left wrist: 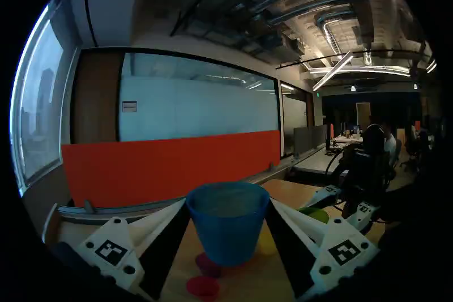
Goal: Pour water
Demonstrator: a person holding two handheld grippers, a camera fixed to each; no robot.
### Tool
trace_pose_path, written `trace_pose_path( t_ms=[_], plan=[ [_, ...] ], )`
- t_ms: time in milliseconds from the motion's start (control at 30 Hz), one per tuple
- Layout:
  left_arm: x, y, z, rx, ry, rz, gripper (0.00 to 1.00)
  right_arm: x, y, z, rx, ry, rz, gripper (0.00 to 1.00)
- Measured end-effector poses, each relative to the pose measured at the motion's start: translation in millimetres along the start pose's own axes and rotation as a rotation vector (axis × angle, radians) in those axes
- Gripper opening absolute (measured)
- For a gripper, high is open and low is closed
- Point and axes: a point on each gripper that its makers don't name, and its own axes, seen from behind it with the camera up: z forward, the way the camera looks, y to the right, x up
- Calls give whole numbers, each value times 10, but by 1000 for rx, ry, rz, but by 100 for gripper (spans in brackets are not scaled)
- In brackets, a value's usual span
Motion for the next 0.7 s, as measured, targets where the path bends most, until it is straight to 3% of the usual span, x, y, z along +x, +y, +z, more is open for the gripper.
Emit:
trace_pose_path(
  t_ms=[700],
  plan=[
    [-638, 219, -133, -40, -72, -37, 88, -17, 307, -461, -83, -28, 11, 91]
  ],
)
